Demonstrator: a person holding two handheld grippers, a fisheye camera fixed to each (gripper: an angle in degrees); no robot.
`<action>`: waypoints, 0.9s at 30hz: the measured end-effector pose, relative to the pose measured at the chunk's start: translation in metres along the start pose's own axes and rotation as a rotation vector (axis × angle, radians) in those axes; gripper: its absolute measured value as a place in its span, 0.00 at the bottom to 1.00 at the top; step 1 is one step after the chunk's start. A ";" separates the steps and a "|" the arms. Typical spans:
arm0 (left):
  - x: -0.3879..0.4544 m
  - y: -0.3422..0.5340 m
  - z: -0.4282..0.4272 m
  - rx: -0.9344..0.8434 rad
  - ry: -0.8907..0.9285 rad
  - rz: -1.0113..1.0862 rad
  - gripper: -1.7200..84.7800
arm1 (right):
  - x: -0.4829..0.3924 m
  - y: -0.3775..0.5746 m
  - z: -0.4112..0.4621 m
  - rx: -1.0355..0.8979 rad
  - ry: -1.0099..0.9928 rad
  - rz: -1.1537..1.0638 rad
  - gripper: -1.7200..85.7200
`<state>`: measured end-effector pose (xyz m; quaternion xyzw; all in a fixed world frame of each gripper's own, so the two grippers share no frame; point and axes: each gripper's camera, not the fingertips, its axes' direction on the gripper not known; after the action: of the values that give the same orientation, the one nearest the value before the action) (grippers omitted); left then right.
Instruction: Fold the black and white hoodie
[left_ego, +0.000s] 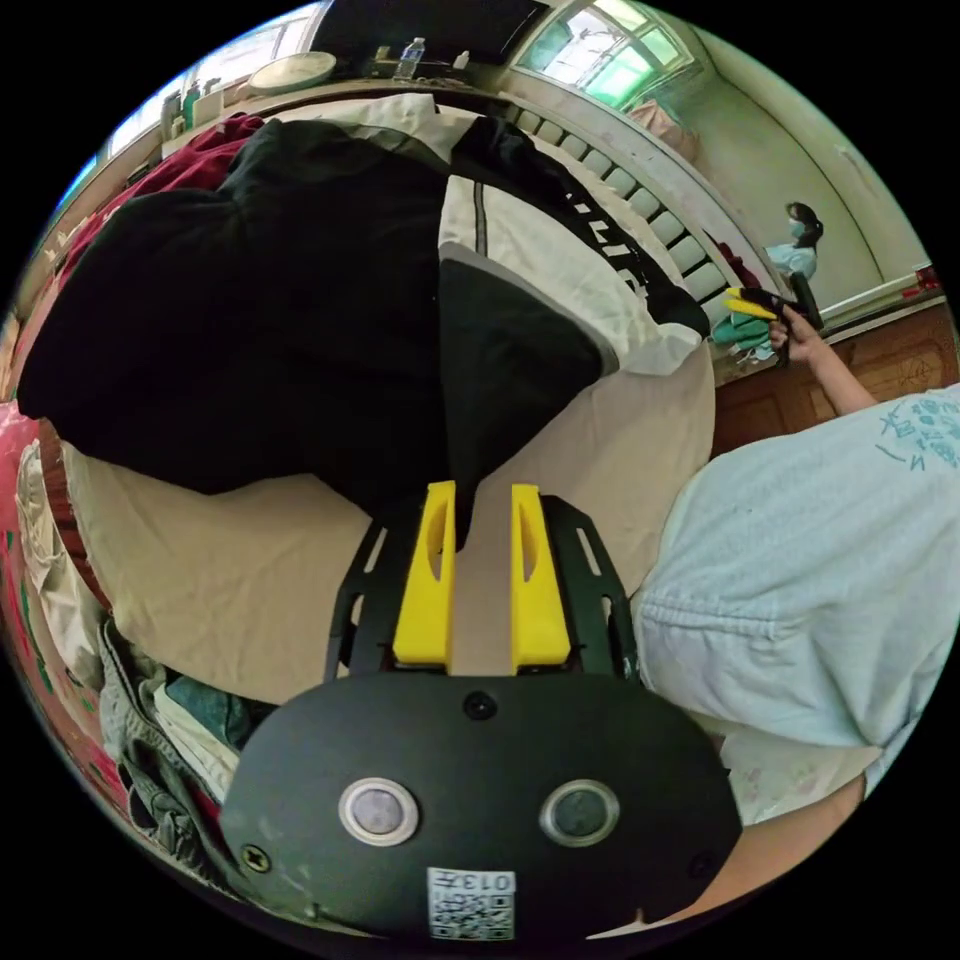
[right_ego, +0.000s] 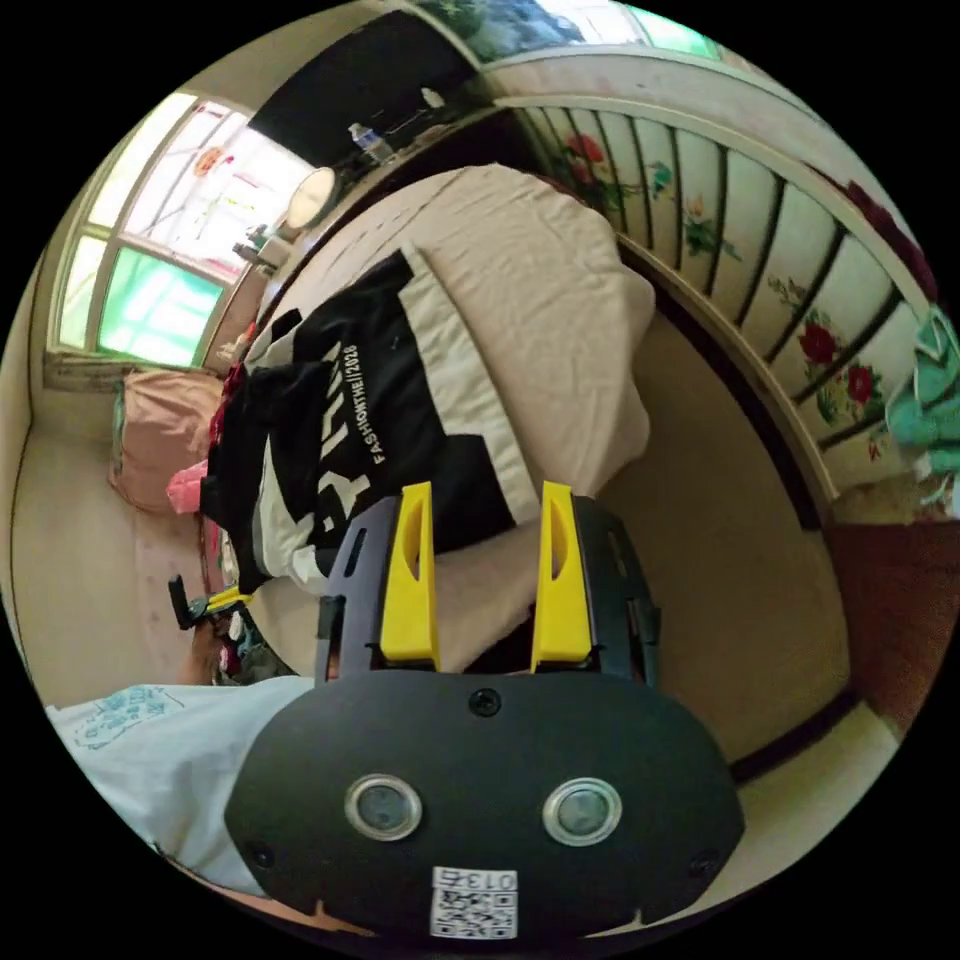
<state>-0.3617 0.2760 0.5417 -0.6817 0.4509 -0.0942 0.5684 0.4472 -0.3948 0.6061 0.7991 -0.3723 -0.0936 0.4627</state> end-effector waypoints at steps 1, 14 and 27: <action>0.000 -0.003 0.004 -0.025 0.020 0.005 0.12 | 0.017 0.016 0.006 -0.006 -0.039 0.072 0.19; 0.006 -0.007 -0.061 -0.003 -0.008 0.020 0.02 | -0.007 0.060 0.083 -0.049 -0.489 0.286 0.18; 0.112 0.045 -0.142 0.037 -0.162 0.197 0.02 | -0.120 0.070 -0.059 0.213 -0.161 -0.239 0.02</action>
<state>-0.4110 0.0990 0.5080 -0.6288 0.4663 0.0091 0.6222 0.3560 -0.2942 0.6719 0.8721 -0.3183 -0.1716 0.3298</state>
